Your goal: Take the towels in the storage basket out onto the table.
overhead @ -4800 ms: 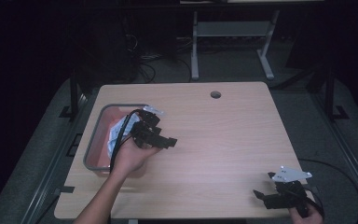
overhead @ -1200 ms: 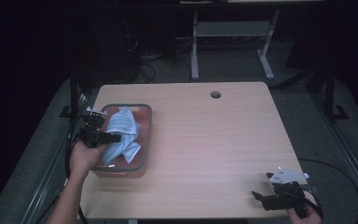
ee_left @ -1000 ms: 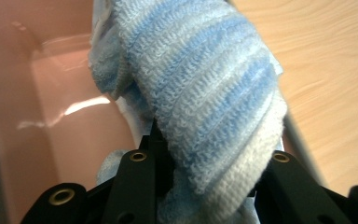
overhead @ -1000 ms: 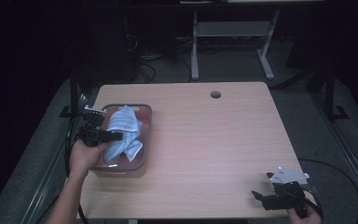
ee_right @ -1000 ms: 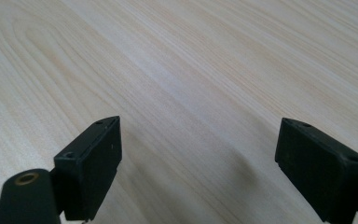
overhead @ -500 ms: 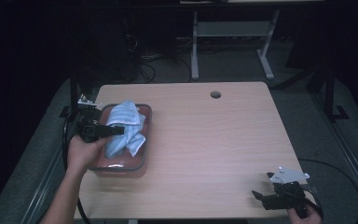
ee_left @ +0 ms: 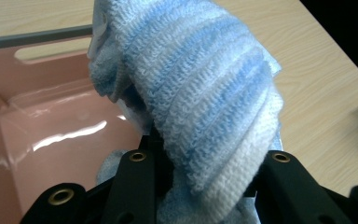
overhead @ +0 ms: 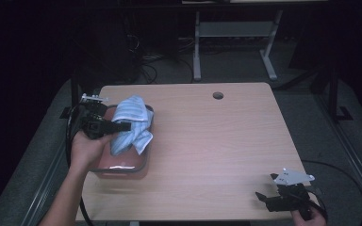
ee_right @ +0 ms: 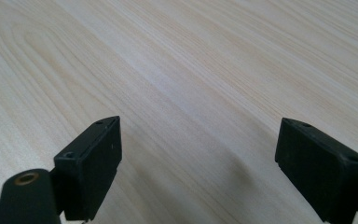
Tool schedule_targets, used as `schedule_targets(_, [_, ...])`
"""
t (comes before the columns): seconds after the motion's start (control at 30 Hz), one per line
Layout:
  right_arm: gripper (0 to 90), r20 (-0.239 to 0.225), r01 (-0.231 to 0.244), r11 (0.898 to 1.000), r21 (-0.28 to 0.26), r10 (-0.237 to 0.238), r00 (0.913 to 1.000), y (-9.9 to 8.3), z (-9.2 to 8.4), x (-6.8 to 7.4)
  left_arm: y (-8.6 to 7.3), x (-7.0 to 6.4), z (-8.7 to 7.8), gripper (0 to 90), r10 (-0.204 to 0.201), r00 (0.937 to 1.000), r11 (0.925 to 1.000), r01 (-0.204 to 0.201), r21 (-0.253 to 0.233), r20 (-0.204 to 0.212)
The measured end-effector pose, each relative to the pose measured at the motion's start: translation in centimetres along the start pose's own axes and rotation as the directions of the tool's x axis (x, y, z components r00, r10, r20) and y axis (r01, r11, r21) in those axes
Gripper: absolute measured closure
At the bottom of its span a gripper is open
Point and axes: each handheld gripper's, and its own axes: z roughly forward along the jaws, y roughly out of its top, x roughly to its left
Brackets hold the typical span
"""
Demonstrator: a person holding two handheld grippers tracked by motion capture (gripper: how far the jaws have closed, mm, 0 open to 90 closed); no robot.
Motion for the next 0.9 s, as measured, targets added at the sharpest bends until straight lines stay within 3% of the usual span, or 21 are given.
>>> schedule_targets(0.9, [14.0,-0.001,-0.005,1.000,-0.009,0.005,1.0000,0.0,-0.2,-0.2,2.4,-3.7,1.6,67.0,0.070,0.9960,0.9975,-0.070,-0.001,0.055])
